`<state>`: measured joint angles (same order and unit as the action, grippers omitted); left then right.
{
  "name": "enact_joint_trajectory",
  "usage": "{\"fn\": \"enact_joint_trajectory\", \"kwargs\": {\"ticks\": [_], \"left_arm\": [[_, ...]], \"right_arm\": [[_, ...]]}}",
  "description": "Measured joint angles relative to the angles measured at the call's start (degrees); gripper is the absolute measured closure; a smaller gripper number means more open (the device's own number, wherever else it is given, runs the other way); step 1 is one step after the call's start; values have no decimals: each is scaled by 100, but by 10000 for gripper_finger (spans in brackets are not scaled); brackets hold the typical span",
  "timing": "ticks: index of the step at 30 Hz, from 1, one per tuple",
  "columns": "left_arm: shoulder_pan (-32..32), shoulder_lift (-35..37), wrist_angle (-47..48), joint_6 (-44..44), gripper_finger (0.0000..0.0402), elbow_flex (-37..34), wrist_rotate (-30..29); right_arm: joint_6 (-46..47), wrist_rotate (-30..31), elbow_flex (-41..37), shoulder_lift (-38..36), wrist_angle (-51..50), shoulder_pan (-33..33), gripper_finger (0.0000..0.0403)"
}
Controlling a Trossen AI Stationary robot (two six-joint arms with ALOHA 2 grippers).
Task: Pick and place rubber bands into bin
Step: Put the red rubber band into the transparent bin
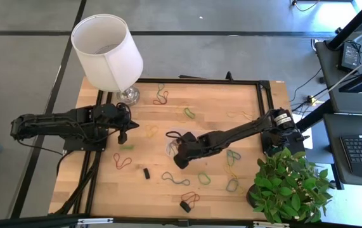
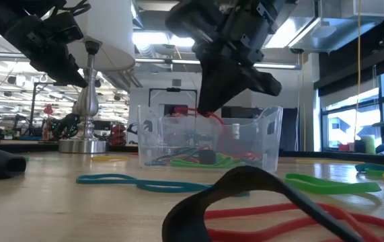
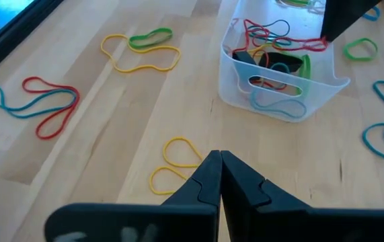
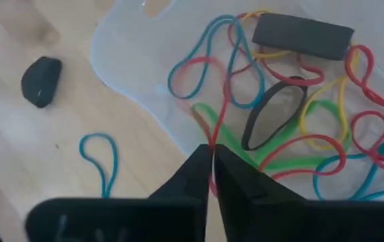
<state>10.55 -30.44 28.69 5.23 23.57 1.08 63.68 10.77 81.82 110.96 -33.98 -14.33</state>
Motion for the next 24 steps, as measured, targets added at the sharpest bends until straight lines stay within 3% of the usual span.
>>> {"fn": "enact_joint_trajectory", "kwargs": {"ticks": [8,12,17,24], "left_arm": [[0,0,2,-2,400,0,0],[0,0,6,-44,400,0,1],[0,0,14,-46,400,0,2],[-136,-28,22,-46,400,0,42]], "right_arm": [[380,165,0,-2,11,20,316],[533,164,2,-46,54,22,309],[350,189,57,-186,-43,-73,328],[-94,458,41,-606,-699,-409,396]]}}
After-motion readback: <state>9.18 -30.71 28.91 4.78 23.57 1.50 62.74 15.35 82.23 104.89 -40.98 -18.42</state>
